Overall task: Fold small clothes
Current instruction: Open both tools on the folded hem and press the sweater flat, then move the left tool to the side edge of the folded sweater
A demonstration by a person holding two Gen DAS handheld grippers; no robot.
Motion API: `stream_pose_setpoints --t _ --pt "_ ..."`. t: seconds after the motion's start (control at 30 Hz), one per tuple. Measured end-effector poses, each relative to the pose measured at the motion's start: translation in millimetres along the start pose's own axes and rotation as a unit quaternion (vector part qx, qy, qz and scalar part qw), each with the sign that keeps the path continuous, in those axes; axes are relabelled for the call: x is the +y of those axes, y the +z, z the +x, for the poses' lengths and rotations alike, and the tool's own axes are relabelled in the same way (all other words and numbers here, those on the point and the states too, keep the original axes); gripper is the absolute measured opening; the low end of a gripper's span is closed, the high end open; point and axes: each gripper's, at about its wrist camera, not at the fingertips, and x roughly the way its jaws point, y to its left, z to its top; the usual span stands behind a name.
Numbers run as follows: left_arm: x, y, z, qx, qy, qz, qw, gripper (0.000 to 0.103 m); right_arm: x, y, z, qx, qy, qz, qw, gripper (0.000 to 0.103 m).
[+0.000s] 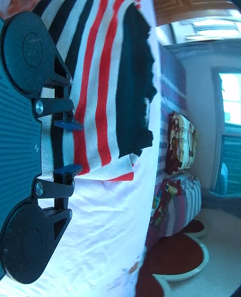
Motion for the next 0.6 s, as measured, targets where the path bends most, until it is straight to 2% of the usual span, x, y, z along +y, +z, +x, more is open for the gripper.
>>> stream_pose_setpoints --t 0.03,0.1,0.17,0.27,0.37,0.47,0.53,0.57,0.6 --pt "-6.9 2.1 -5.5 -0.003 0.001 0.002 1.0000 0.067 8.5 0.7 -8.8 -0.010 0.006 -0.003 1.000 0.039" --pt "-25.6 5.1 -16.9 -0.017 -0.020 0.001 0.9997 0.069 28.1 -2.5 -24.5 -0.026 0.035 -0.004 0.999 0.039" --pt "-46.6 2.8 -18.0 -0.014 -0.035 0.003 0.9993 0.069 57.6 -11.1 -34.8 -0.020 0.066 -0.014 0.998 0.039" --pt "-75.7 -6.1 -10.2 0.013 -0.046 0.012 0.9988 0.070 90.2 -26.0 -32.5 0.007 0.048 -0.020 0.999 0.039" --pt "-87.0 -24.1 -12.2 0.012 -0.016 0.058 0.9981 0.073 84.7 -43.3 -39.6 0.012 0.036 -0.010 0.999 0.039" --pt "-63.6 -32.8 -21.8 0.011 -0.007 0.045 0.9989 0.073 63.8 -59.6 -54.5 0.004 0.045 -0.025 0.999 0.039" --pt "-41.4 -39.3 -33.6 0.005 0.008 0.029 0.9995 0.073 46.6 -56.0 -57.2 0.021 0.076 -0.023 0.997 0.039" --pt "-35.4 -40.8 -40.6 0.001 0.015 0.024 0.9996 0.072 33.0 -51.4 -64.7 0.016 0.095 -0.011 0.995 0.039" --pt "-25.8 -41.4 -47.3 -0.005 0.018 0.017 0.9997 0.071 20.5 -48.2 -74.1 -0.005 0.095 0.005 0.995 0.039"
